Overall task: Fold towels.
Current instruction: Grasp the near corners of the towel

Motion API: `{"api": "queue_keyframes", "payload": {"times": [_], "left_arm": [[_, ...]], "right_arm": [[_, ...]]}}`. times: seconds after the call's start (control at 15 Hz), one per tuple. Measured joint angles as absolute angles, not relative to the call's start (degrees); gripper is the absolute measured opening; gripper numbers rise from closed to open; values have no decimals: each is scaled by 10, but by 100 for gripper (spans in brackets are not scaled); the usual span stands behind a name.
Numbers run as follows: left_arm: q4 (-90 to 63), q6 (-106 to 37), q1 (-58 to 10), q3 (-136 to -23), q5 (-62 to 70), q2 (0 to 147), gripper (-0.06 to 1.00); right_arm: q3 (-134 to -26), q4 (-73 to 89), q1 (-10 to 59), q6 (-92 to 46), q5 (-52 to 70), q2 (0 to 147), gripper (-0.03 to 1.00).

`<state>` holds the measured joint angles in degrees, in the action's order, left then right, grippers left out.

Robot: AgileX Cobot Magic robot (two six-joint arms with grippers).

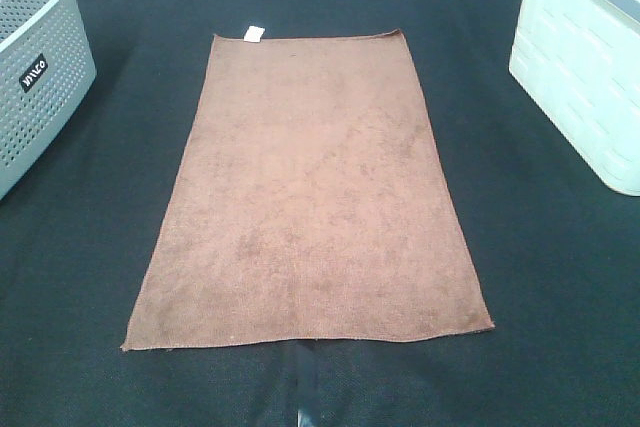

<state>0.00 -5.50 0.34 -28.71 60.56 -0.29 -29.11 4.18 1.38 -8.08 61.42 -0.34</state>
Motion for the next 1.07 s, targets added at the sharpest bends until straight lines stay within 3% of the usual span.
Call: {"api": "queue_keyframes", "payload": {"times": [1.07], "left_arm": [[0, -55, 3, -287, 606, -3, 67]], "right_arm": [[-291, 42, 14, -81, 614, -3, 94]]}}
